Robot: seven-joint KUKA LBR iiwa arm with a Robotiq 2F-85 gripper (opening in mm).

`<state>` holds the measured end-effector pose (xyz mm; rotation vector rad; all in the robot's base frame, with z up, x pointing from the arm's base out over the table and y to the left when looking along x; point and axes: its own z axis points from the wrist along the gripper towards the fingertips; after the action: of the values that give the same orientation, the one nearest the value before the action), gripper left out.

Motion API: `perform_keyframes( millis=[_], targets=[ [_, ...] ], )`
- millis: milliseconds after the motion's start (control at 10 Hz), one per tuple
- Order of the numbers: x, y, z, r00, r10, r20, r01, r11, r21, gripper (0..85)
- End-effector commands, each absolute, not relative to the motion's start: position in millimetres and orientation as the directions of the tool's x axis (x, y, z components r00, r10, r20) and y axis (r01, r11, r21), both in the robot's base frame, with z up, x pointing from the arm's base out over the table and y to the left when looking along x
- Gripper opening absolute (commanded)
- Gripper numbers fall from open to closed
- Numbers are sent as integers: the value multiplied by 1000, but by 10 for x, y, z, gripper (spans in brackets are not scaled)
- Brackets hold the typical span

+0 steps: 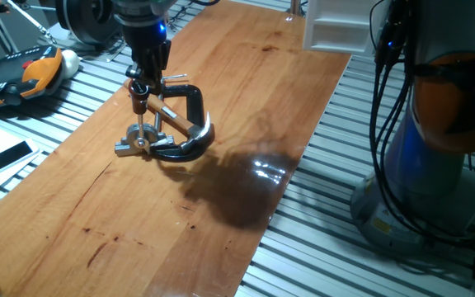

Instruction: Push down the lever

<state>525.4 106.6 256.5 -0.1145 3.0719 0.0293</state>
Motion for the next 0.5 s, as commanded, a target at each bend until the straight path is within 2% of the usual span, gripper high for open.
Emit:
perform_keyframes(
  millis=[0, 400],
  targets=[
    [5245, 1092, 2555, -996, -69, -60, -69, 998, 13, 0],
    [5285, 1065, 2554, -999, -37, -1, -37, 999, 18, 0]
  ],
)
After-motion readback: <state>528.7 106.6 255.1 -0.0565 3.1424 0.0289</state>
